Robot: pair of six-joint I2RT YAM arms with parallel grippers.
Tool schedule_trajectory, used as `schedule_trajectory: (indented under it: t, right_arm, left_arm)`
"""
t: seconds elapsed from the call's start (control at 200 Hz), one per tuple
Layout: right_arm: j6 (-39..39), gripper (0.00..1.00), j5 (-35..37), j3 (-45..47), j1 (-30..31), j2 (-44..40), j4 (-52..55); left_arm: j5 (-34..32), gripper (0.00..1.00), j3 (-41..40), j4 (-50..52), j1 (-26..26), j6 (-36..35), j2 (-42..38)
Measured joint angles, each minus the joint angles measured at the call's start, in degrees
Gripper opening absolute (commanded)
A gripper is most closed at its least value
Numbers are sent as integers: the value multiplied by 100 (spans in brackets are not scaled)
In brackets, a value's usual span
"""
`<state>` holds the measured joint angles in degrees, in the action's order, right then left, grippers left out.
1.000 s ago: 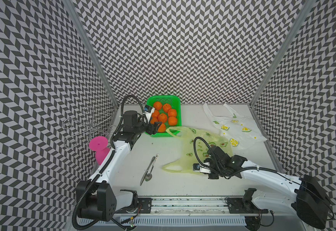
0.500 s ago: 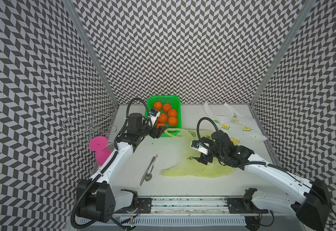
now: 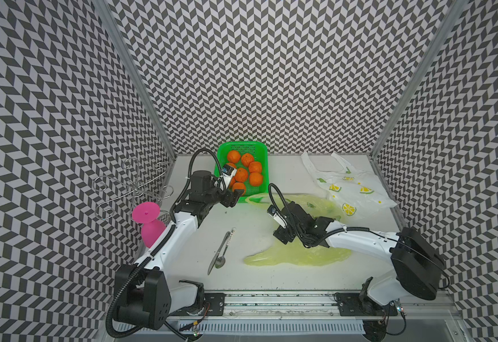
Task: Place the oranges into plastic bags & tie knots
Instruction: Open the plastic bag at the center of the board.
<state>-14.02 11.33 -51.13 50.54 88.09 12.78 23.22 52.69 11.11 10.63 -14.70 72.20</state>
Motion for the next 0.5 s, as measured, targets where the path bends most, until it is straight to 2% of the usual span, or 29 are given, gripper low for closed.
schedule_trajectory:
  t: [0.085,0.145,0.175,0.38,0.496]
  right_arm:
    - [-44,29,109,52,-11,-4,-96]
    - [-136,7,131,61,-11,-33,-138]
    - [-195,4,129,66,-11,-63,-155]
    - [-629,0,-354,201,-227,-778,-90]
    - [-885,3,-826,212,-424,-1320,57]
  left_arm:
    - [24,77,-20,0,0,-2,-24]
    - [63,77,-20,-7,0,0,-50]
    - [81,77,-20,-7,0,0,-63]
    - [487,77,-20,9,22,-92,-170]
    - [566,79,-24,149,350,-719,-170]
